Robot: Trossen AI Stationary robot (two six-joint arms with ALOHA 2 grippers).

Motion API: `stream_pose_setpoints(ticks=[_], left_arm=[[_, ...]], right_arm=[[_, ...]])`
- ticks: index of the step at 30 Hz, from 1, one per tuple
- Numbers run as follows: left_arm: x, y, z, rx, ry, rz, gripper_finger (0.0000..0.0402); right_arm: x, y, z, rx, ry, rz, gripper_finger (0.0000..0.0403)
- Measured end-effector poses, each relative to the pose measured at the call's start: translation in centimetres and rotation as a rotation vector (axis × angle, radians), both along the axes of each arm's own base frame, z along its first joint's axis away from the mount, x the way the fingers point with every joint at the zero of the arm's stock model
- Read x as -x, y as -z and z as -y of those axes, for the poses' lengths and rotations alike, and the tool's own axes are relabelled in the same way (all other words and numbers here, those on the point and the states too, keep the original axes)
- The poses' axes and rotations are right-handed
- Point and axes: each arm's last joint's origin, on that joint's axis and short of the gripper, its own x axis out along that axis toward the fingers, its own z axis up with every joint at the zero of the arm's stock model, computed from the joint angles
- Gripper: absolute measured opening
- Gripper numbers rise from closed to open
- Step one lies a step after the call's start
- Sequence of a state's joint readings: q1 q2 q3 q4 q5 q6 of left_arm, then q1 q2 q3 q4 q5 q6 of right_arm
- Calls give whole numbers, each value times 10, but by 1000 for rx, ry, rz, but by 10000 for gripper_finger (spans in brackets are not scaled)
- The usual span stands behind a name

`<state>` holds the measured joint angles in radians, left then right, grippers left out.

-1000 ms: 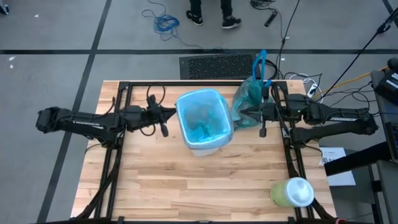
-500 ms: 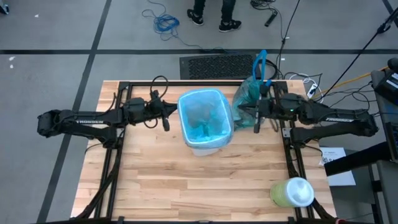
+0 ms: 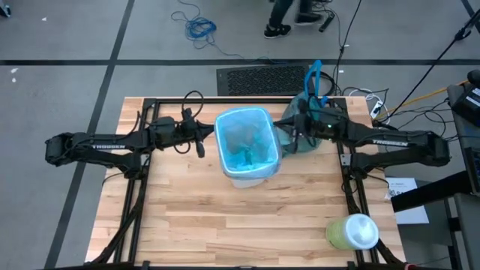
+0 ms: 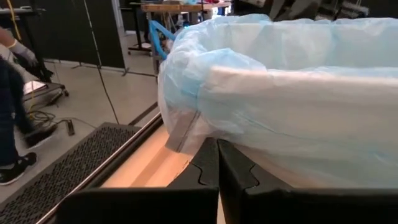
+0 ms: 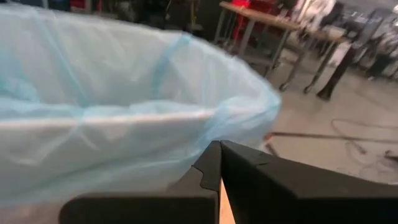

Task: Place trash/remove bag and relplace
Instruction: Insert a new trash bag into the trash bin

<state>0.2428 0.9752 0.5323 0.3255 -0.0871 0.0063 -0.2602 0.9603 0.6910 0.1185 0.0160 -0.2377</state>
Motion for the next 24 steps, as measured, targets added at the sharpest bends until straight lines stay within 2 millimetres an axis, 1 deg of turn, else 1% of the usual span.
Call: stream_pose_setpoints(ticks=[6, 11, 15, 19, 22, 24], left_arm=[[-1, 1, 0, 1, 6, -1, 0], [-1, 1, 0, 2, 6, -3, 0], [-1, 1, 0, 2, 6, -6, 0], [-1, 2, 0, -3, 7, -17, 0], [1, 5, 0, 4, 7, -51, 0], [6, 3, 2, 7, 7, -64, 0]], right_arm=[[-17, 20, 11, -60, 12, -75, 0], [-24, 27, 11, -77, 8, -96, 0], [-23, 25, 11, -79, 15, -87, 0], [-17, 20, 10, -83, 41, -67, 0], [-8, 14, 10, -65, 94, -64, 0], [1, 9, 7, -54, 103, -63, 0]])
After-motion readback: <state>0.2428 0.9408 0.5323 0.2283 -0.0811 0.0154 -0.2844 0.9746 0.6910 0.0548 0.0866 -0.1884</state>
